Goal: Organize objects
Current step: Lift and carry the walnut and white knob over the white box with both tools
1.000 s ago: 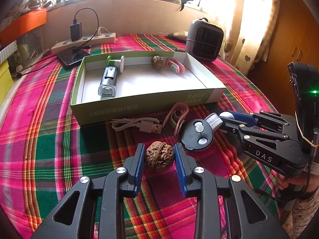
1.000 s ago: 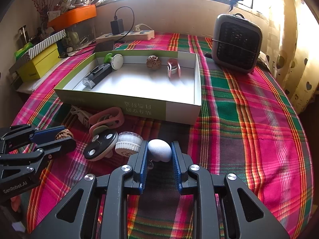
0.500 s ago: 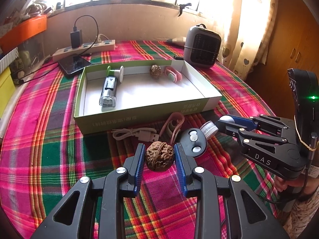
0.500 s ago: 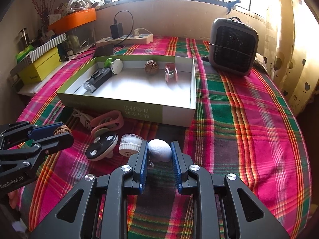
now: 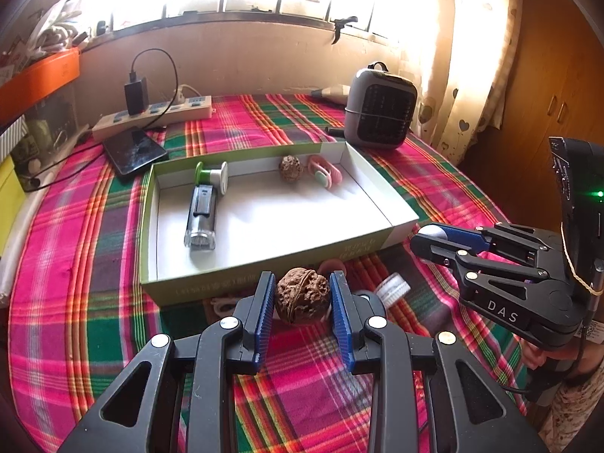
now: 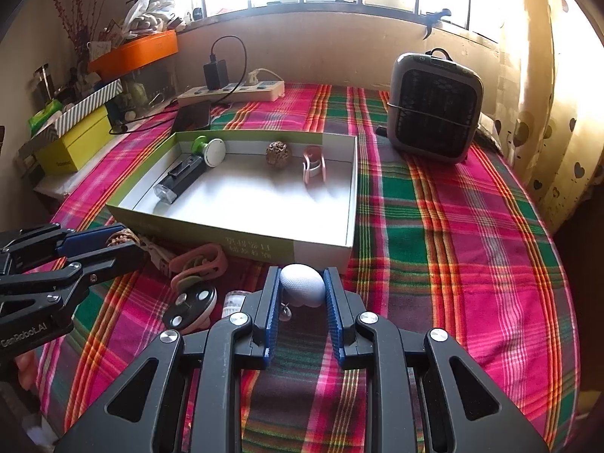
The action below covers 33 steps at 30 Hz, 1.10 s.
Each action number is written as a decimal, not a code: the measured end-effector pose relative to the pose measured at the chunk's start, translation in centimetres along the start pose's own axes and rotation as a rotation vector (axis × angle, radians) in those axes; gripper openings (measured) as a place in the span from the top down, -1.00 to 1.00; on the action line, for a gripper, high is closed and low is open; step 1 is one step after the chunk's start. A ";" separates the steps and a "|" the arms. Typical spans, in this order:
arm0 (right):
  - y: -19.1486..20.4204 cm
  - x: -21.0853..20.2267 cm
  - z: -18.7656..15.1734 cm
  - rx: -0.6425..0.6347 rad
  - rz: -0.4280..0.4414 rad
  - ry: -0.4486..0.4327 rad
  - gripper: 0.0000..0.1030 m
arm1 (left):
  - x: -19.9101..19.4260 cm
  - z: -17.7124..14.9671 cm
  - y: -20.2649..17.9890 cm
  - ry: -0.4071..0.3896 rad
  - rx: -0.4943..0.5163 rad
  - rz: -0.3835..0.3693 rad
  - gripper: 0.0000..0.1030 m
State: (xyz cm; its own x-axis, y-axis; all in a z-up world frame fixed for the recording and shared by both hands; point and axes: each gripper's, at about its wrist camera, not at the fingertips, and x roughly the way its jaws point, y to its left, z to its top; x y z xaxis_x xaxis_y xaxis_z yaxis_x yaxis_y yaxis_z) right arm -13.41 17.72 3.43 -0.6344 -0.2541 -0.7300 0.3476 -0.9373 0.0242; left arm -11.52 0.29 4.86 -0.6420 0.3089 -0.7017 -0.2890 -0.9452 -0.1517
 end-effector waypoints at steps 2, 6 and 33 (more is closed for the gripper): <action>-0.2 0.1 0.5 0.000 0.000 -0.002 0.54 | 0.3 0.6 0.1 0.000 0.002 -0.001 0.46; -0.4 0.4 1.5 -0.004 -0.005 -0.006 0.54 | 0.9 1.7 0.2 0.001 0.010 -0.002 0.46; -1.0 6.5 6.4 -0.021 0.027 0.060 0.54 | 9.1 8.8 3.1 0.068 0.013 0.023 0.46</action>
State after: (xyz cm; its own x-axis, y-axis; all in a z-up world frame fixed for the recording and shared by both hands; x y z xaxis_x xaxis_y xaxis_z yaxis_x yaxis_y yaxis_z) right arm -22.28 15.49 3.00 -0.5825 -0.2634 -0.7689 0.3786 -0.9251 0.0301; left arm -24.50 1.08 4.16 -0.5988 0.2784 -0.7510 -0.2839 -0.9505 -0.1261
